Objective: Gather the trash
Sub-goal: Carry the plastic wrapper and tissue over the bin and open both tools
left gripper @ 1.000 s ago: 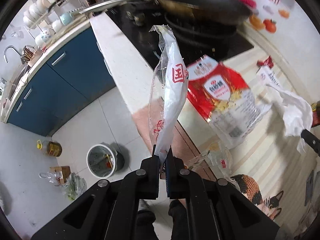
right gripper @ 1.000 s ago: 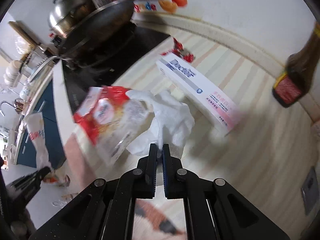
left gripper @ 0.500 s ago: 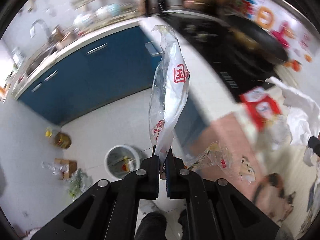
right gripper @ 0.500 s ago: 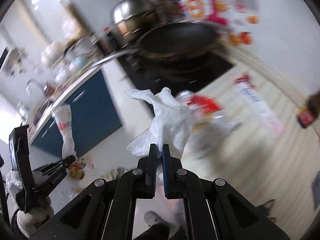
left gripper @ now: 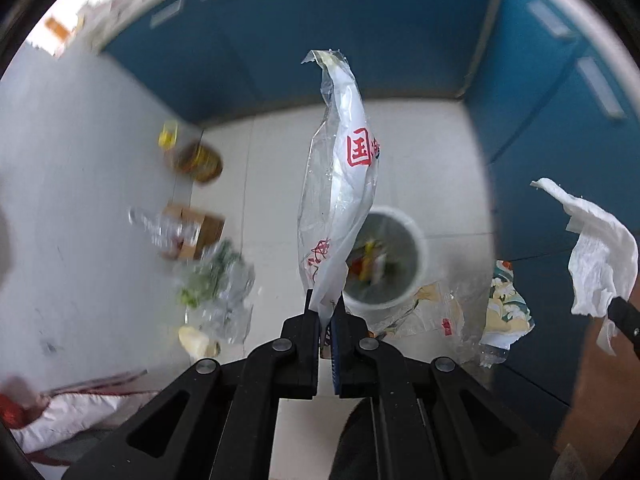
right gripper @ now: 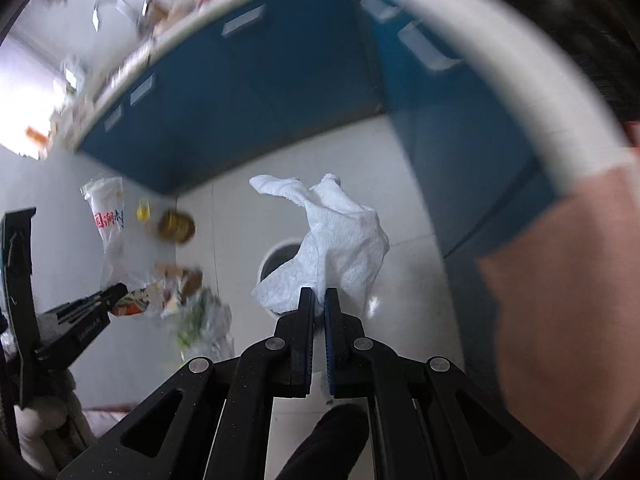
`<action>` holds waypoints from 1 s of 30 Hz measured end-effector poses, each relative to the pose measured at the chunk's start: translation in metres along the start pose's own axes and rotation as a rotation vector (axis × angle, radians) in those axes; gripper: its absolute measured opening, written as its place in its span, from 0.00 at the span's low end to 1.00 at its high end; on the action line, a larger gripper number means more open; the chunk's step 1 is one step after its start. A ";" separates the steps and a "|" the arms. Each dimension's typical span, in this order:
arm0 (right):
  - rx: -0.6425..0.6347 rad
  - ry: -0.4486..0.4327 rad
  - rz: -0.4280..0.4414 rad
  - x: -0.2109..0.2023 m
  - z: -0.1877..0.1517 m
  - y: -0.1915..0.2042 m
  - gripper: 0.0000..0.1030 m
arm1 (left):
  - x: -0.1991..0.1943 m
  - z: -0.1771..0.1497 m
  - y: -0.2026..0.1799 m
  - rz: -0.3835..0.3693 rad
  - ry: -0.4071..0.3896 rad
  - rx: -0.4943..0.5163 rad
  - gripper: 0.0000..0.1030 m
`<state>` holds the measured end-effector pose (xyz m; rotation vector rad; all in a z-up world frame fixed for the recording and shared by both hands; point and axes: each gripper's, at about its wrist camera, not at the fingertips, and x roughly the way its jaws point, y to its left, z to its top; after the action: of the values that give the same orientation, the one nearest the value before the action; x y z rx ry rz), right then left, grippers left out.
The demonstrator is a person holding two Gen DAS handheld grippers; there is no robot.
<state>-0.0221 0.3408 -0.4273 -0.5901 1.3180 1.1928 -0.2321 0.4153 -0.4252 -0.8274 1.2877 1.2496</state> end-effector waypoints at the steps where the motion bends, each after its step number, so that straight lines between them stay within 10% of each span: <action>1: -0.008 0.029 0.004 0.033 -0.002 0.008 0.05 | 0.037 0.000 0.009 0.001 0.034 -0.016 0.02; 13: 0.052 0.309 0.017 0.370 -0.043 0.001 0.05 | 0.337 0.012 -0.012 -0.132 0.311 -0.017 0.02; 20: 0.019 0.370 0.011 0.451 -0.038 -0.004 0.06 | 0.390 0.016 -0.041 -0.216 0.363 -0.023 0.12; 24: -0.022 0.382 -0.029 0.452 -0.035 -0.008 0.36 | 0.382 0.015 -0.039 -0.178 0.323 -0.009 1.00; 30: -0.085 0.336 -0.107 0.420 -0.032 0.006 0.88 | 0.336 0.014 -0.013 -0.121 0.216 -0.030 1.00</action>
<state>-0.1114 0.4489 -0.8245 -0.9432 1.4997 1.0974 -0.2671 0.4933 -0.7507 -1.0694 1.3704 1.1080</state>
